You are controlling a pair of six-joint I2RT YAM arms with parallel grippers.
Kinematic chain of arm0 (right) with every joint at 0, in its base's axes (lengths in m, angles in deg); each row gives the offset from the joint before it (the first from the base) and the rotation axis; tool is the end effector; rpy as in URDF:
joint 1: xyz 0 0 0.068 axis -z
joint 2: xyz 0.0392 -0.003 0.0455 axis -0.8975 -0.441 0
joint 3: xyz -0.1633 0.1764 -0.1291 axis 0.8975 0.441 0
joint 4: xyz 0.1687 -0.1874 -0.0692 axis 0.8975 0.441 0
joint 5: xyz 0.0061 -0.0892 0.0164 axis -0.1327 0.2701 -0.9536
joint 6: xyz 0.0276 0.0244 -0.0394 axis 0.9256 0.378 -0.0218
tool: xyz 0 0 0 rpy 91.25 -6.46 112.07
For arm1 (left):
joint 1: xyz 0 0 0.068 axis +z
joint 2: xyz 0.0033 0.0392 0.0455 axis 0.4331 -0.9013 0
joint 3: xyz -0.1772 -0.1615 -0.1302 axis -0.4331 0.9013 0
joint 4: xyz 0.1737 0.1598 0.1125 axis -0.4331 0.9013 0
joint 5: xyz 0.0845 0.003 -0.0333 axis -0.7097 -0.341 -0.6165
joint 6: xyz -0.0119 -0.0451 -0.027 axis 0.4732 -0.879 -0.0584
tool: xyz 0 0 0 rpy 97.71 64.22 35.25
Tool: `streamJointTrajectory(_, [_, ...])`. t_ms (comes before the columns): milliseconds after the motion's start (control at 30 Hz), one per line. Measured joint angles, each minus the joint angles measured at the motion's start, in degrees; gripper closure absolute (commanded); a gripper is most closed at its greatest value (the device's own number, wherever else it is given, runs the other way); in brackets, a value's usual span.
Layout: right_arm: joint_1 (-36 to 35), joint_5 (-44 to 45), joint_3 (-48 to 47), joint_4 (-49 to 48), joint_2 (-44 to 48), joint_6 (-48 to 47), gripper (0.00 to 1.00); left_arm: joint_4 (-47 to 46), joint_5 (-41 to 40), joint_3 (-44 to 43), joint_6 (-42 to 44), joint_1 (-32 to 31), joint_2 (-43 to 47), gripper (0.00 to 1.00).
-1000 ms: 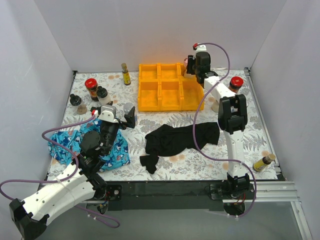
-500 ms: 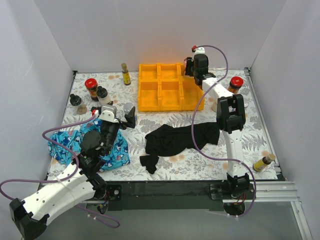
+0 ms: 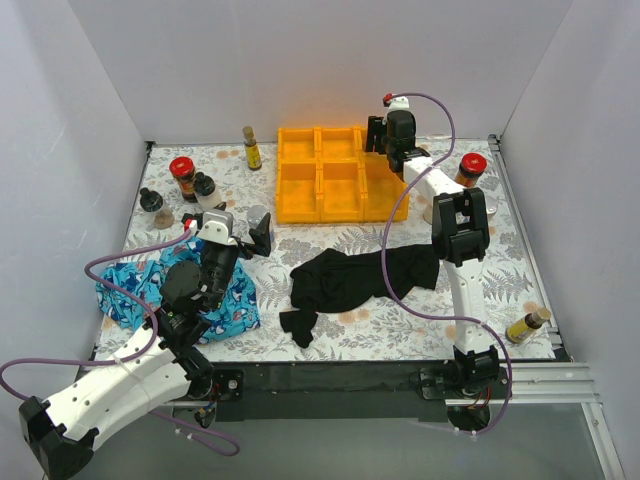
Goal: Organize the condiment bottles
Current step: Place the bottle in the storage box, then pick up the bottle from the center of the board.
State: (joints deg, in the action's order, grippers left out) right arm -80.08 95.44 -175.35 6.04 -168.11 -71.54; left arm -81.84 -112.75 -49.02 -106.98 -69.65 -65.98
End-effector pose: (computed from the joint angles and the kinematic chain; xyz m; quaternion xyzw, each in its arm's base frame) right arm 0.5517 0.1546 0.2186 -0.0112 0.7990 0.0573 0.5985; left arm 0.1258 -0.0991 0.3357 -0.1051 0.6238 -0.3387 0.6965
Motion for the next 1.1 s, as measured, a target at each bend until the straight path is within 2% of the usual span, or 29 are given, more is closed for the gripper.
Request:
streamJointTrajectory(133, [0.0,0.2,0.0,1.5,0.9,-0.2,0.13,0.0,-0.1,0.0,0.2,0.0,0.0,0.02])
streamJointTrajectory(200, [0.0,0.3,1.1,3.7,3.0,-0.3,0.07,0.0,-0.2,0.0,0.1,0.0,0.0,0.02])
streamJointTrajectory(233, [0.0,0.3,2.4,5.0,5.0,-0.3,0.01,0.0,-0.2,0.0,0.2,0.0,0.0,0.02])
streamJointTrajectory(267, [0.0,0.3,3.6,5.8,7.0,-0.4,0.01,-0.2,-0.4,0.1,0.2,0.0,-0.2,0.02])
streamJointTrajectory(367, [0.0,-0.2,10.9,8.4,17.0,-0.1,0.01,-0.7,-1.0,0.2,0.2,0.0,-1.2,0.02])
streamJointTrajectory(633, [-1.2,-4.2,35.0,14.4,50.9,5.3,0.01,2.9,-2.5,0.1,-1.0,0.0,-4.1,0.02])
streamJointTrajectory(733, [-2.6,-6.5,45.5,17.2,62.1,7.4,0.01,9.4,-2.9,-2.8,-5.3,0.0,-5.0,0.02])
streamJointTrajectory(900, [-3.2,-11.8,58.4,23.7,74.8,8.5,0.02,24.3,-3.5,-13.4,-15.8,0.0,-8.8,0.02])
streamJointTrajectory(1033, [-3.2,-14.1,65.3,26.1,83.3,8.7,0.04,33.4,-4.9,-20.9,-21.7,0.6,-13.3,0.11])
streamJointTrajectory(1100, [-3.3,-14.9,68.5,26.3,88.4,8.9,0.05,36.9,-4.7,-24.4,-23.4,1.9,-17.2,0.12])
